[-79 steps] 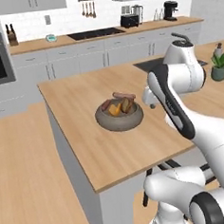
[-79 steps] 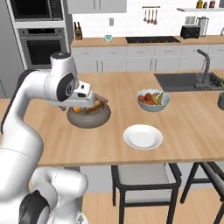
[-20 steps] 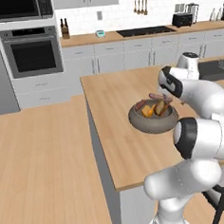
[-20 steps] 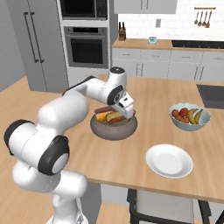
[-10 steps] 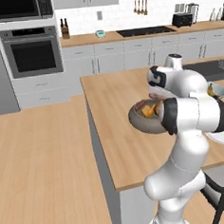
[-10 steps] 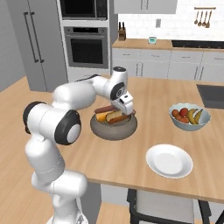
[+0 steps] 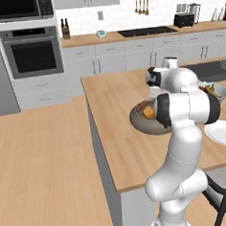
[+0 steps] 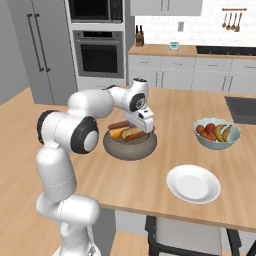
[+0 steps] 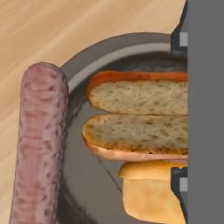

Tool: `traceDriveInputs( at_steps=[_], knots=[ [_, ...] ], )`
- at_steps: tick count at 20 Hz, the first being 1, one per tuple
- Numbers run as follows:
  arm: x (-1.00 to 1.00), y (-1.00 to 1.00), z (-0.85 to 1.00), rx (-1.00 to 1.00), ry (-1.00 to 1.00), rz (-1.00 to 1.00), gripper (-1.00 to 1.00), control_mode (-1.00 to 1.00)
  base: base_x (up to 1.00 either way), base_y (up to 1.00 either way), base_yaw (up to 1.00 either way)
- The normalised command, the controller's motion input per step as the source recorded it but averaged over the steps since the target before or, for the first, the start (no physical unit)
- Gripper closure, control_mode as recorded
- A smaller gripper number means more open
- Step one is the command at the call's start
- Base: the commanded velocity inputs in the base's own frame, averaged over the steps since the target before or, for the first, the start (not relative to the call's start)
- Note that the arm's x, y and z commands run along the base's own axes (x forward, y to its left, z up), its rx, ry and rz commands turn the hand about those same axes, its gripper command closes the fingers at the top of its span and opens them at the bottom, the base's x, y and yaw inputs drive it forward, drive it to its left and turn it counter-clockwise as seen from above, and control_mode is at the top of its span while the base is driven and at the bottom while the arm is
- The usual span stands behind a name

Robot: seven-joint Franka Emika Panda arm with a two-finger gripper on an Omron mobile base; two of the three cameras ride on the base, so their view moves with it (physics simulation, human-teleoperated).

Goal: Place one bun and one sausage from the bowl on each plate.

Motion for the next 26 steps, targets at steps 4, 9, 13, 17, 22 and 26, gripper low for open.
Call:
traceDriveInputs(
  at_steps=[4, 9, 13, 17, 22, 26],
  knots=[
    [0.02, 0.00, -0.33, 0.00, 0.00, 0.00, -1.00, -1.00, 0.00, 0.00, 0.00],
    [0.06, 0.00, -0.19, 0.00, 0.00, 0.00, -1.00, -1.00, 0.00, 0.00, 0.00],
    [0.00, 0.00, -0.01, 0.00, 0.00, 0.00, 1.00, -1.00, 0.00, 0.00, 0.00],
    [-0.28, -0.06, 0.00, 0.00, -0.01, -0.01, 1.00, -1.00, 0.00, 0.00, 0.00],
    [-0.62, -0.63, 0.65, 0.06, -0.23, -0.11, 1.00, -1.00, 0.00, 0.00, 0.00],
    [-0.86, -1.00, 0.53, 0.04, -0.09, -0.19, 1.00, -1.00, 0.00, 0.00, 0.00]
  ],
)
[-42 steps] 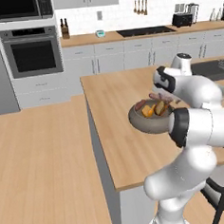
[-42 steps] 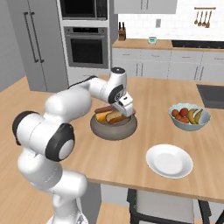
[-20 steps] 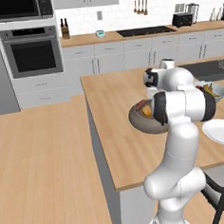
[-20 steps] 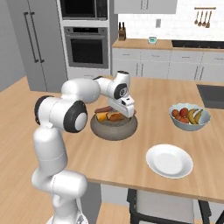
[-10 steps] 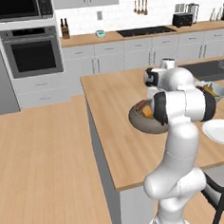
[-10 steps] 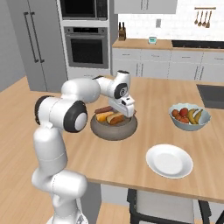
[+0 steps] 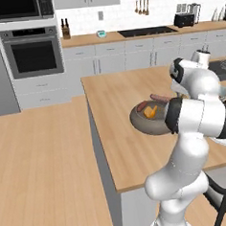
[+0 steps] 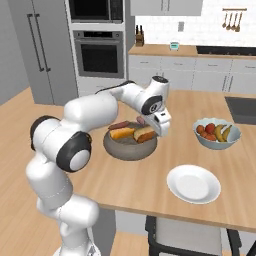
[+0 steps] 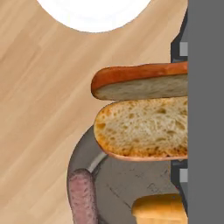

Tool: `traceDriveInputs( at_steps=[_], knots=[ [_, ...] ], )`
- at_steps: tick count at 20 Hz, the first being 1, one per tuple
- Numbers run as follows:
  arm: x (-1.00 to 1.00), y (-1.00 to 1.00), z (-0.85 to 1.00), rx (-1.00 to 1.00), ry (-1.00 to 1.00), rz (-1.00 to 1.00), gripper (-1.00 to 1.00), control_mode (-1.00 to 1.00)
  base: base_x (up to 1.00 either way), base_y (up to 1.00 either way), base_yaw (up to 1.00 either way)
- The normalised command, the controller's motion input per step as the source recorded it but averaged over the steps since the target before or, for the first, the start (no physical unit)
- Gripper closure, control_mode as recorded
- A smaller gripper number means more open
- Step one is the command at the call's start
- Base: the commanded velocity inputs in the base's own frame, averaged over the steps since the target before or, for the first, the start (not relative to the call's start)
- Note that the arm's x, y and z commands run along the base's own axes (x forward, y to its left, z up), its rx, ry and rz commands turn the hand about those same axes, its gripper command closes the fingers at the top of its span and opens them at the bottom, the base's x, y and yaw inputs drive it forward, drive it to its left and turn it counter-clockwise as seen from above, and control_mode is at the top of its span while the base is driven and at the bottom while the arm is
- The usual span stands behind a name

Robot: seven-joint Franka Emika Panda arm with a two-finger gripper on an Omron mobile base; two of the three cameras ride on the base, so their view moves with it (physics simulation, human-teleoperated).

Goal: Place one bun and one sausage from the bowl on each plate.

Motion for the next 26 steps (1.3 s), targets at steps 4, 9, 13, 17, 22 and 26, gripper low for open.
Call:
traceDriveInputs(
  at_steps=[4, 9, 13, 17, 22, 26],
  knots=[
    [-0.35, -1.00, -0.05, 0.00, 0.07, -0.26, 1.00, -1.00, 0.00, 0.00, 0.00],
    [-0.15, -1.00, -0.31, 0.00, 0.09, -0.26, 1.00, -1.00, 0.00, 0.00, 0.00],
    [-0.17, -1.00, -0.55, 0.00, 0.05, -0.23, 1.00, -1.00, 0.00, 0.00, 0.00],
    [-0.35, -1.00, -0.78, 0.00, 0.04, -0.22, 1.00, -1.00, 0.00, 0.00, 0.00],
    [-0.15, -0.36, -0.36, 0.00, -0.01, -0.06, -1.00, -1.00, 0.00, 0.00, 0.00],
    [0.00, 0.00, 0.00, 0.00, -0.03, 0.00, -1.00, -1.00, 0.00, 0.00, 0.00]
  ],
)
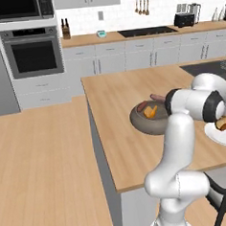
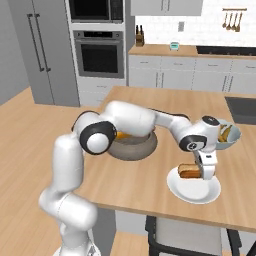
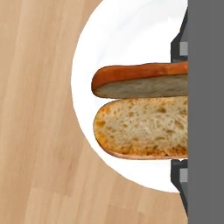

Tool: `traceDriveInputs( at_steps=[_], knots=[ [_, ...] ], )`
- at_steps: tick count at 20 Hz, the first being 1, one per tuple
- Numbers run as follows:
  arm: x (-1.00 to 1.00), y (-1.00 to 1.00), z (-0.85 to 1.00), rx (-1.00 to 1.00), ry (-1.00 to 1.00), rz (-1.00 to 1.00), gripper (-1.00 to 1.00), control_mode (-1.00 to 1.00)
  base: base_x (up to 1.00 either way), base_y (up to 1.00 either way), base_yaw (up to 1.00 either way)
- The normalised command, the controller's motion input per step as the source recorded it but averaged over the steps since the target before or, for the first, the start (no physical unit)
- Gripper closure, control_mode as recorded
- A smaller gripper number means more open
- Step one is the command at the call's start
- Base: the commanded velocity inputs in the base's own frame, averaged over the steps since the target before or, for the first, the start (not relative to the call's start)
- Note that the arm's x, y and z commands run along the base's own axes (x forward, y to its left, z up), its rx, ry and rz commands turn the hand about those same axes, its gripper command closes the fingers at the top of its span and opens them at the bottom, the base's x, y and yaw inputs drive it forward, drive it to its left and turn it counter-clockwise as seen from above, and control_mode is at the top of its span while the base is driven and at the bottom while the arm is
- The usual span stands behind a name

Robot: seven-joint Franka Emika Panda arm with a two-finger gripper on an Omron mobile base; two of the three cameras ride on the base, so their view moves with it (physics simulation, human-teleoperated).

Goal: Place one bun and one sausage from the bowl on each plate.

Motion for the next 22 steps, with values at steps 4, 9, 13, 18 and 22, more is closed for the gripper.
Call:
traceDriveInputs(
  at_steps=[4, 9, 13, 18, 22],
  knots=[
    [0.00, 0.00, 0.01, 0.00, -0.01, 0.00, -1.00, -1.00, 0.00, 0.00, 0.00],
    [0.00, 0.00, 0.14, 0.00, -0.04, 0.00, -1.00, -1.00, 0.00, 0.00, 0.00],
    [-0.12, 0.32, 0.98, -0.02, -0.32, 0.27, -1.00, -1.00, 0.00, 0.00, 0.00],
    [-0.11, 0.75, 0.96, -0.20, -0.22, 0.55, -1.00, -1.00, 0.00, 0.00, 0.00],
    [-0.03, 0.80, 0.73, -0.30, -0.17, 0.54, -1.00, -1.00, 0.00, 0.00, 0.00]
  ],
)
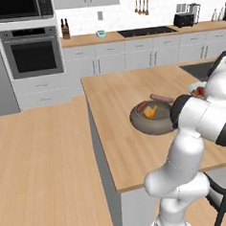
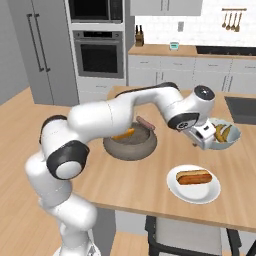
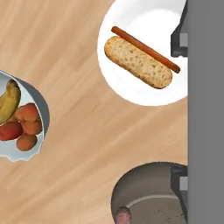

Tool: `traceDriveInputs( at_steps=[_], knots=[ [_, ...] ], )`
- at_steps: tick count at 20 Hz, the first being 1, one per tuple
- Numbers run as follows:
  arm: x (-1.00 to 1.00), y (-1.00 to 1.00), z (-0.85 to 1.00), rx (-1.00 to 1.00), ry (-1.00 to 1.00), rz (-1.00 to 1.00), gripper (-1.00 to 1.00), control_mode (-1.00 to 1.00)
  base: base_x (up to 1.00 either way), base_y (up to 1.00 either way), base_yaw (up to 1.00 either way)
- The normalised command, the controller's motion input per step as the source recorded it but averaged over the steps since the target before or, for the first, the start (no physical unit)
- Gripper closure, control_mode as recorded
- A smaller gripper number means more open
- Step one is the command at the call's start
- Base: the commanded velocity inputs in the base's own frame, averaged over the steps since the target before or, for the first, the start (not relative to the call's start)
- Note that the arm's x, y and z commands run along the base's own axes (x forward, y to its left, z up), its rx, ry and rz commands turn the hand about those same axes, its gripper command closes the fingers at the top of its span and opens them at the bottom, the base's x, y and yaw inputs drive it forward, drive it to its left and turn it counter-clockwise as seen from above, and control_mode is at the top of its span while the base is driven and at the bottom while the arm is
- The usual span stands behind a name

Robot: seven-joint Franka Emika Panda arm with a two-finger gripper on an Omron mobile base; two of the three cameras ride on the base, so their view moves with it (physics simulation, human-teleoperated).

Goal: Place one bun and one sausage from the bowl on each plate.

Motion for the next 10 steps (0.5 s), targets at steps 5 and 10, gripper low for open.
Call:
traceDriveInputs(
  at_steps=[5, 10],
  knots=[
    [0.05, 0.77, 0.16, -0.23, -0.18, 0.54, -1.00, -1.00, 0.00, 0.00, 0.00],
    [0.59, 0.79, 0.07, -0.13, 0.03, 0.41, -1.00, -1.00, 0.00, 0.00, 0.00]
  ],
)
